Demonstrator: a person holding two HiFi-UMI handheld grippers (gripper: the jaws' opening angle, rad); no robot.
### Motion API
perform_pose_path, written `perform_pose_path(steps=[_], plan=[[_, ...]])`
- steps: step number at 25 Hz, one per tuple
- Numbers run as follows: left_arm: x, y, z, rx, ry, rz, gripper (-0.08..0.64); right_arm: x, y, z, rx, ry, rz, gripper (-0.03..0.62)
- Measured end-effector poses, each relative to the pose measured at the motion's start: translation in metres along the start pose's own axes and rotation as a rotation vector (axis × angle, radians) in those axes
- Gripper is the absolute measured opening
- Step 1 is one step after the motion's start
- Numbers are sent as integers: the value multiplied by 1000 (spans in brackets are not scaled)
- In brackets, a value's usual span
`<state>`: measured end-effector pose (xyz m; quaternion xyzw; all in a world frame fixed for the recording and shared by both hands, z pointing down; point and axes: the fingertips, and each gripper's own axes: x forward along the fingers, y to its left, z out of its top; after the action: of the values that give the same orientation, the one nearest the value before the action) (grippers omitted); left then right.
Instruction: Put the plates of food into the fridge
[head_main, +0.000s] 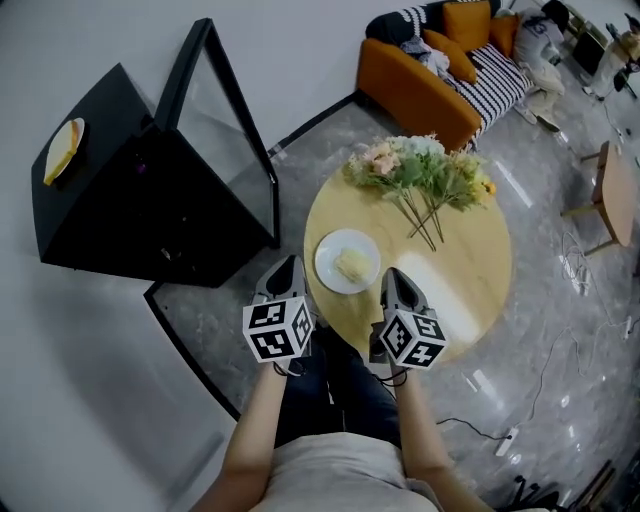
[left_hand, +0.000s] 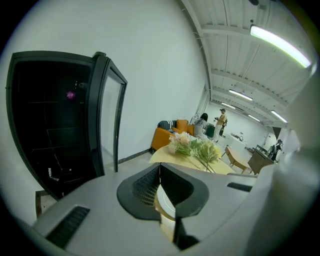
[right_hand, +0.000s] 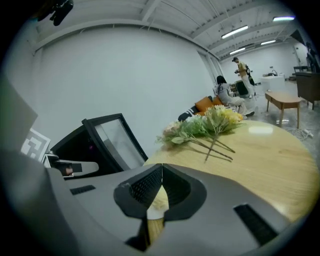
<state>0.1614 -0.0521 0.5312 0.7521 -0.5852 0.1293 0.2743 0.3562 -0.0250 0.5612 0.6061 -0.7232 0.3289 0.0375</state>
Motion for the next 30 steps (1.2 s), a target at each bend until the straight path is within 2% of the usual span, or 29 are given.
perform_pose_path(steps=[5, 9, 12, 16, 20, 22, 24, 26, 30], plan=[[21, -4, -31, -45, 145, -76, 8, 8, -16, -26, 83, 86, -46, 14], [40, -7, -49, -21, 233, -108, 9, 15, -24, -41, 194, 133, -62, 14], [52, -11, -62, -40, 305, -145, 9, 19, -30, -52, 262, 170, -68, 14], [61, -7, -78, -57, 392, -153, 9, 21, -34, -64, 290, 226, -72, 14], [69, -2, -86, -77, 450, -164, 11, 26, -31, -69, 313, 272, -41, 15], [72, 0, -90, -79, 479, -172, 43, 29, -29, -72, 319, 301, -22, 17], [75, 1, -93, -90, 506, -185, 84, 30, -26, -76, 331, 328, -2, 40], [77, 1, -93, -103, 524, -199, 84, 31, -25, -79, 349, 349, 12, 73], [82, 1, -97, -102, 562, -219, 86, 33, -24, -87, 381, 378, 22, 83]])
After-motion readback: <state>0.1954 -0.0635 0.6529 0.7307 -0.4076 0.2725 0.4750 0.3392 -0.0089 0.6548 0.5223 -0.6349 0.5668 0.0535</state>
